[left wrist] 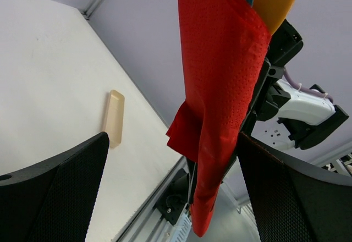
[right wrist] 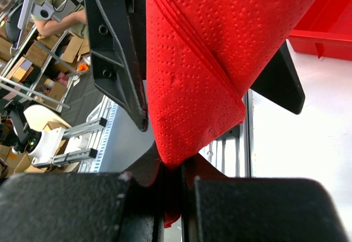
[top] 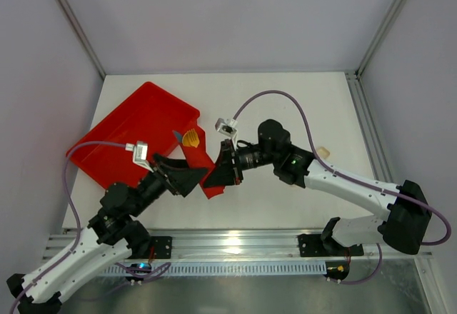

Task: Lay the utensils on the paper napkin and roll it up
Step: Roll the napkin.

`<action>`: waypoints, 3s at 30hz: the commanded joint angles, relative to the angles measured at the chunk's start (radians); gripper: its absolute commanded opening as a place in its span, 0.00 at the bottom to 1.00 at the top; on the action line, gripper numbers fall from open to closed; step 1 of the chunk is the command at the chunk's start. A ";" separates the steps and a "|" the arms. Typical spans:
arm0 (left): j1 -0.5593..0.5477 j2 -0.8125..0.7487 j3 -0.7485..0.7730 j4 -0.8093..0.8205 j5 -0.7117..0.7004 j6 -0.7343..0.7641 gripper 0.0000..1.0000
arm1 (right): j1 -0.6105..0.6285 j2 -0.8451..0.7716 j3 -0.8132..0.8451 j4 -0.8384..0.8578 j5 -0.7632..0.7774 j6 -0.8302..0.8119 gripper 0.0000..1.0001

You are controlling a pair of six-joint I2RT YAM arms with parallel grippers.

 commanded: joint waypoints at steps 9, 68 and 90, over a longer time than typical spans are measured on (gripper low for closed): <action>0.000 0.086 -0.027 0.216 0.070 -0.039 0.99 | 0.005 -0.044 -0.008 0.051 -0.071 0.011 0.04; 0.000 0.209 -0.024 0.421 0.217 -0.109 0.55 | 0.031 0.009 0.042 0.065 -0.046 0.017 0.04; 0.000 0.154 -0.035 0.343 0.186 -0.124 0.18 | 0.030 -0.002 0.042 0.036 0.010 -0.013 0.04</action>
